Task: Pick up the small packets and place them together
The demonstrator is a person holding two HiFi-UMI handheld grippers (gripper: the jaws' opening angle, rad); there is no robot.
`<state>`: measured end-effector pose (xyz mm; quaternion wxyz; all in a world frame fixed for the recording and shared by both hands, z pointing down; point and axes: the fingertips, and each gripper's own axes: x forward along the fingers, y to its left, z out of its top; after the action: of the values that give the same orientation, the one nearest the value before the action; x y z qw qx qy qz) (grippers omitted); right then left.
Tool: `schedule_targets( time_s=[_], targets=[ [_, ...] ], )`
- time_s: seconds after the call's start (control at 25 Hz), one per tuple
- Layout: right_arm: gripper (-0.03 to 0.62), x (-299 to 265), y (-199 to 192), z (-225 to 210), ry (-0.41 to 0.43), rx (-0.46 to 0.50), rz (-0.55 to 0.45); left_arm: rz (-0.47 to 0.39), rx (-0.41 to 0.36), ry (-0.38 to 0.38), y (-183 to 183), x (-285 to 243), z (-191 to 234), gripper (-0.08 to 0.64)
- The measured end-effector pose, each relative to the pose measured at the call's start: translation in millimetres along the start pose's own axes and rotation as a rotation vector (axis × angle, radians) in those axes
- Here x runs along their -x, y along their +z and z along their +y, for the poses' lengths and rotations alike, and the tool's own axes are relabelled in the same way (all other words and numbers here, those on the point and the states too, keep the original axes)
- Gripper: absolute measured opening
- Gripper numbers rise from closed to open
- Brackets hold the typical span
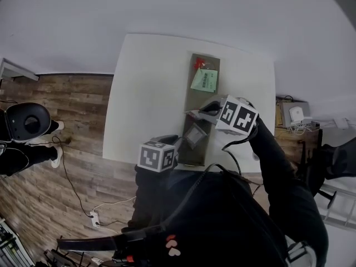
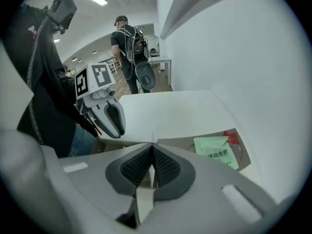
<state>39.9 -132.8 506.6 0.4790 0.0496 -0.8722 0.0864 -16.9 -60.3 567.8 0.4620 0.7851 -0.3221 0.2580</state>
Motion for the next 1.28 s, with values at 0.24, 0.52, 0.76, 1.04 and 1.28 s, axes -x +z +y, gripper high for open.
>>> schedule_targets(
  time_s=[0.24, 0.52, 0.76, 1.04, 1.28],
  targets=[
    [0.002, 21, 9, -36, -0.056, -0.12, -0.129, 0.02, -0.008, 0.002, -5, -5, -2, 0.06],
    [0.002, 23, 4, -69, -0.103, -0.236, -0.193, 0.031, -0.011, 0.009, -8, -9, -3, 0.06],
    [0.003, 15, -12, -91, -0.155, -0.305, -0.188, 0.04, -0.009, 0.008, -9, -12, -4, 0.061],
    [0.003, 6, -30, -105, -0.208, -0.346, -0.146, 0.051, -0.013, 0.01, -13, -15, -4, 0.06],
    [0.003, 0, -38, -110, -0.233, -0.363, -0.12, 0.057, -0.014, 0.012, -15, -16, -3, 0.06]
  ],
)
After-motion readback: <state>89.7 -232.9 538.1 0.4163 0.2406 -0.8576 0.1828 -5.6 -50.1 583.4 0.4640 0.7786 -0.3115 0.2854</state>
